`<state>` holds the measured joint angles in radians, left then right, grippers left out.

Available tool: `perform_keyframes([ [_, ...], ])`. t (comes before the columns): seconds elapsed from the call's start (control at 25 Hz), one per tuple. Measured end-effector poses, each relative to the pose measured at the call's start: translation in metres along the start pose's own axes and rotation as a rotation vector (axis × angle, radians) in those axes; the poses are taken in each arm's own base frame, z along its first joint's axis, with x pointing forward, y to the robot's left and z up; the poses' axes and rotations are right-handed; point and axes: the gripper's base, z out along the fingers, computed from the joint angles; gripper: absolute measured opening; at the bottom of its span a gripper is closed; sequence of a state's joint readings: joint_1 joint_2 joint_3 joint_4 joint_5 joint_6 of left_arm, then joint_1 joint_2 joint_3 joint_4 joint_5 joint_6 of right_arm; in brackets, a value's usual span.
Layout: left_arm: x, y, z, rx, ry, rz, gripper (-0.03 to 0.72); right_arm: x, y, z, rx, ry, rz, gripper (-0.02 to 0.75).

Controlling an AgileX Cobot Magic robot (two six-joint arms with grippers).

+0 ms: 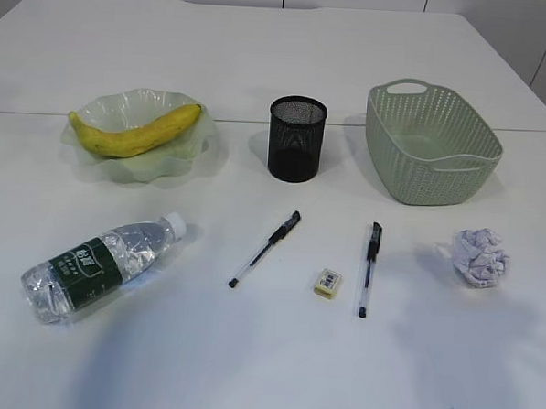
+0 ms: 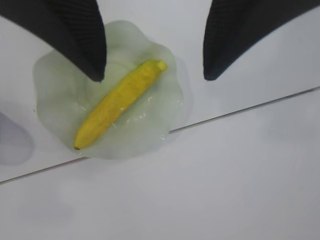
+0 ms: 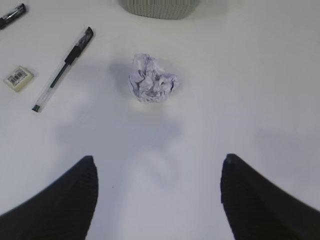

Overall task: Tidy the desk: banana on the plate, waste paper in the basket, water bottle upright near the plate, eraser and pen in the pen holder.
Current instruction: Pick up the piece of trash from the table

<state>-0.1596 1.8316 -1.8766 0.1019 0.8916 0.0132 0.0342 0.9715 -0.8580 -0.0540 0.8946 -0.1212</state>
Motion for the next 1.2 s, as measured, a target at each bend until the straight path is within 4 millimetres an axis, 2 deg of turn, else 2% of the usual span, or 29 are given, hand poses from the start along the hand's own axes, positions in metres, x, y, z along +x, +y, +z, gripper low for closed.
perform_keyframes([
  [0.32, -0.001, 0.003, -0.020, -0.013, 0.006, 0.004, 0.435, -0.020, -0.001, 0.038, -0.014, 0.080, -0.005, 0.566],
  [0.72, -0.007, 0.009, -0.059, -0.045, -0.062, 0.014, 0.434, -0.026, 0.001, 0.080, -0.039, 0.148, 0.000, 0.567],
  [1.0, -0.009, 0.014, -0.081, -0.084, -0.102, -0.017, 0.430, -0.026, 0.001, 0.087, -0.043, 0.161, 0.002, 0.566],
  [1.2, -0.009, 0.017, -0.085, -0.117, -0.111, -0.040, 0.398, -0.026, 0.002, 0.087, -0.045, 0.161, 0.004, 0.566],
])
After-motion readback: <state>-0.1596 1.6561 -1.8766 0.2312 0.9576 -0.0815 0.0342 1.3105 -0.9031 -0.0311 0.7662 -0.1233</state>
